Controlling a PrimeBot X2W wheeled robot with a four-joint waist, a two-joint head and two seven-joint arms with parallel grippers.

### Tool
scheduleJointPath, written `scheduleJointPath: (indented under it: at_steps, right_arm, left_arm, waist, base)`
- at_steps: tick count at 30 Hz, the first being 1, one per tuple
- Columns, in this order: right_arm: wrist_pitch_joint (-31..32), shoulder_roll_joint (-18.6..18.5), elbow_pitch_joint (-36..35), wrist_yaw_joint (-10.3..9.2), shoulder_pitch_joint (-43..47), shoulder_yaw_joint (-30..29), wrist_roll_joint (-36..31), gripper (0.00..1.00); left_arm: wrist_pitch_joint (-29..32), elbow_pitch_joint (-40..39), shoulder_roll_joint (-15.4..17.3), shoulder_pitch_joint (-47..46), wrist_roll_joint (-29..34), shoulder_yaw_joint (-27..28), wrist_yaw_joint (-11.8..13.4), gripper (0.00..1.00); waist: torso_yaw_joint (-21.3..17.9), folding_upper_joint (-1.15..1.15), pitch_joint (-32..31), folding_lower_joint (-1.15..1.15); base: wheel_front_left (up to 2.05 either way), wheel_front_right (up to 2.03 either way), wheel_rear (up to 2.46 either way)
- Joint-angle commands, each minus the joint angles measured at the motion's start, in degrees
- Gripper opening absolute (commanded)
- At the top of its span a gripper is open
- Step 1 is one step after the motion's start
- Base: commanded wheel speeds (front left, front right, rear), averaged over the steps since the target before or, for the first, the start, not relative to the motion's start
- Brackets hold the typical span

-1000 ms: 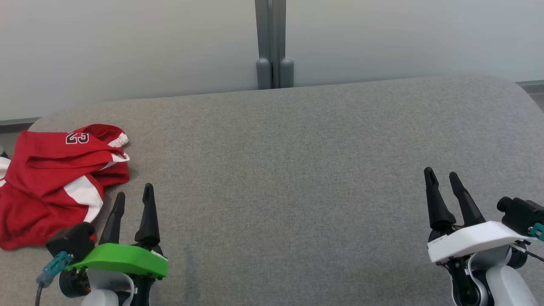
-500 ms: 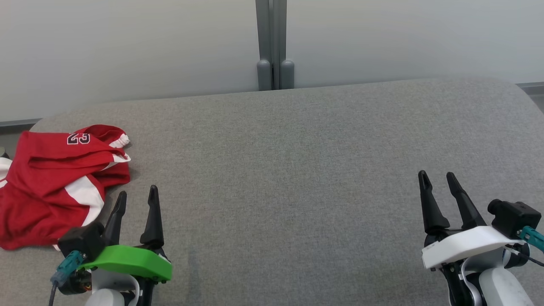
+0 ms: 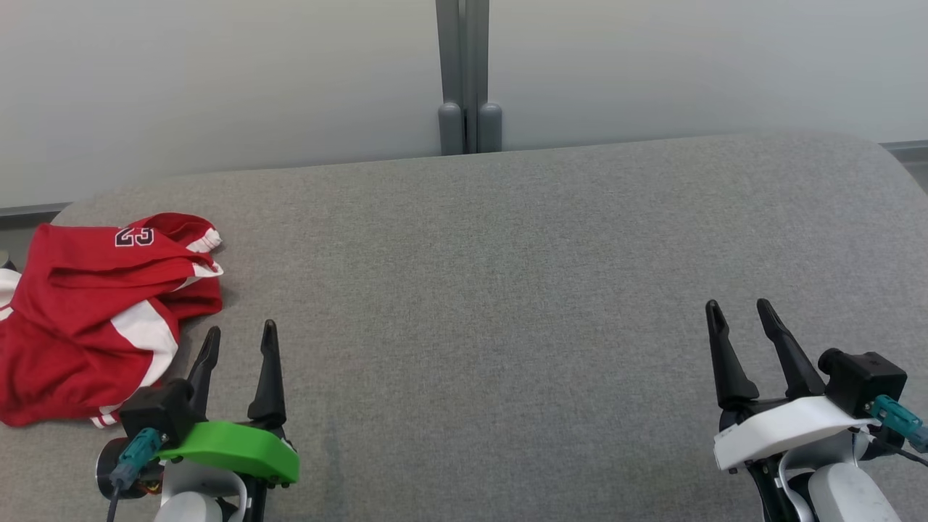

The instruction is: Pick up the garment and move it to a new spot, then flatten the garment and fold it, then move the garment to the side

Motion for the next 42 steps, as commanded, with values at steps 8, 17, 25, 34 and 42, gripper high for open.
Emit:
scheduleJointPath:
  at_steps: [8, 17, 25, 34, 42]
  right_arm:
    - [-1.4, -0.5, 0.2, 0.14, 0.3, 0.5, -3.6, 1.00]
    - [-2.6, -0.6, 0.8, 0.16, 0.5, 0.8, -6.6, 1.00]
    - [-3.5, -0.1, 1.2, 0.17, 1.1, 0.3, -8.6, 1.00]
    - [-3.7, 0.3, 1.3, 0.12, 1.4, -0.3, -8.3, 1.00]
    - [-3.3, 0.0, 0.5, 0.12, 1.2, 0.1, -7.6, 1.00]
  left_arm:
    - [-1.3, 0.9, 0.3, -1.4, 3.7, -0.6, 0.3, 1.00]
    - [-2.5, 2.4, 0.0, -1.5, 6.2, -0.7, 0.2, 1.00]
    - [-3.3, 3.6, 0.0, -1.7, 8.5, -0.8, 0.3, 1.00]
    - [-3.5, 4.2, -0.1, -1.8, 8.8, -0.7, 0.3, 1.00]
    - [-3.5, 4.4, -0.2, -2.5, 8.2, -0.1, 0.6, 1.00]
  waist:
    - [0.2, 0.00, 0.0, 0.00]
    - [0.4, 0.00, 0.0, 0.00]
    - [0.7, 0.00, -0.1, 0.00]
    - [1.3, 0.00, 0.1, 0.00]
    - [4.1, 0.00, 0.5, 0.00]
  base:
    - [0.00, 0.00, 0.00]
    - [0.00, 0.00, 0.00]
    - [0.00, 0.00, 0.00]
    - [0.00, 0.00, 0.00]
    - [0.00, 0.00, 0.00]
